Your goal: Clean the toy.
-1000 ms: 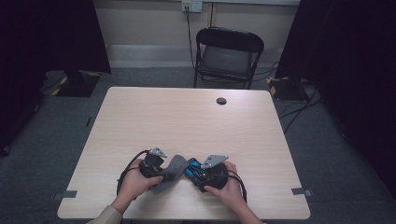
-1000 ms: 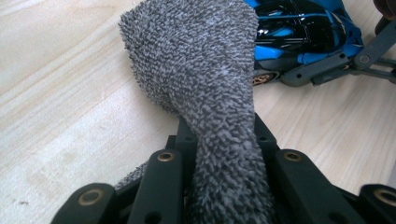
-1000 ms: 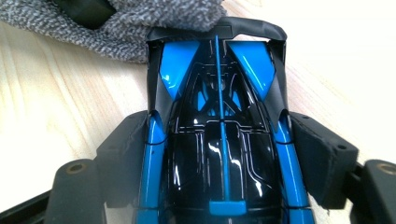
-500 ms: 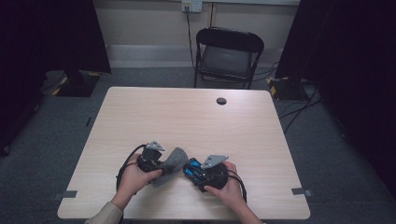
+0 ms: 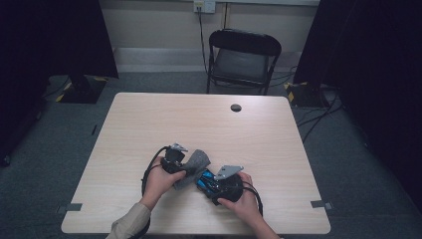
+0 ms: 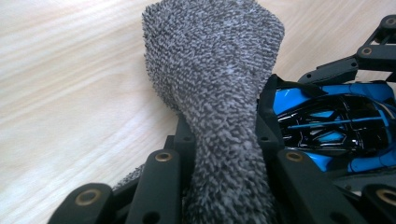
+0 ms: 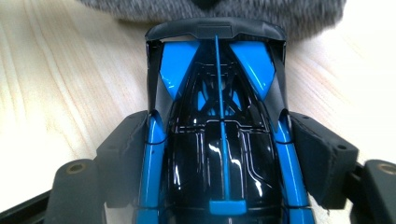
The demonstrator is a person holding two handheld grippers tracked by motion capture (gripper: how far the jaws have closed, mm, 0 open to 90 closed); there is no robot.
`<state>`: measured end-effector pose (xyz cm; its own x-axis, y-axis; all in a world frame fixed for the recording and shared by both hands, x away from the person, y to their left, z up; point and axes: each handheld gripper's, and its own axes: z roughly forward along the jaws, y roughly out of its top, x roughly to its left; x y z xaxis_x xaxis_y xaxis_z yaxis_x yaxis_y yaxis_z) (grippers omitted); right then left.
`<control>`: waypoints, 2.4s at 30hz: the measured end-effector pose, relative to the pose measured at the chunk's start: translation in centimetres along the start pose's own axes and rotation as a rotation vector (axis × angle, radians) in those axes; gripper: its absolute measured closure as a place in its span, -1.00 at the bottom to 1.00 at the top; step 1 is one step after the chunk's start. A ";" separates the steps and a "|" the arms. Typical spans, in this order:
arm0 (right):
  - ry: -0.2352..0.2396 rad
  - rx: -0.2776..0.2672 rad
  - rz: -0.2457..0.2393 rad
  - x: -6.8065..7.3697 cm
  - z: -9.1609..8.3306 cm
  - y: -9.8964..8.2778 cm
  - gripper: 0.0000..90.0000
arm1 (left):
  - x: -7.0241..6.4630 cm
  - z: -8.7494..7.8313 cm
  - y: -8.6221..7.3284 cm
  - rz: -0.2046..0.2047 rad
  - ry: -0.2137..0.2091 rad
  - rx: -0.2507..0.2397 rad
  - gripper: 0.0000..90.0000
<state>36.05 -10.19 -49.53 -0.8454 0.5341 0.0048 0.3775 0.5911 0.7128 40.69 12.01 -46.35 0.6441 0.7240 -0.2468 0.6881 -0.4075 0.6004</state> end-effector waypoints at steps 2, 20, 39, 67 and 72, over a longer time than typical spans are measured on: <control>0.000 0.001 0.001 0.0 0.0 0.0 -0.42 | -0.3 0.4 -0.1 0.007 -0.009 0.010 0.59; 0.000 0.000 0.001 0.0 0.0 0.0 -0.42 | -0.4 -1.0 -1.6 0.043 -0.031 0.037 0.59; 0.000 0.000 0.002 0.0 0.0 0.0 -0.42 | -0.5 -2.5 -3.7 0.044 -0.044 0.044 0.59; 0.000 -0.001 0.003 0.0 0.0 0.0 -0.42 | -0.9 -4.7 -5.6 0.067 -0.080 0.086 0.60; -0.001 -0.002 0.002 0.0 0.0 0.0 -0.42 | -0.7 -5.5 -5.1 0.066 -0.060 0.053 0.59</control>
<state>36.05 -10.19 -49.55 -0.8444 0.5356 0.0055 0.3783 0.5891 0.7140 34.86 16.60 -45.05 0.7065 0.6606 -0.2539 0.6591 -0.4836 0.5759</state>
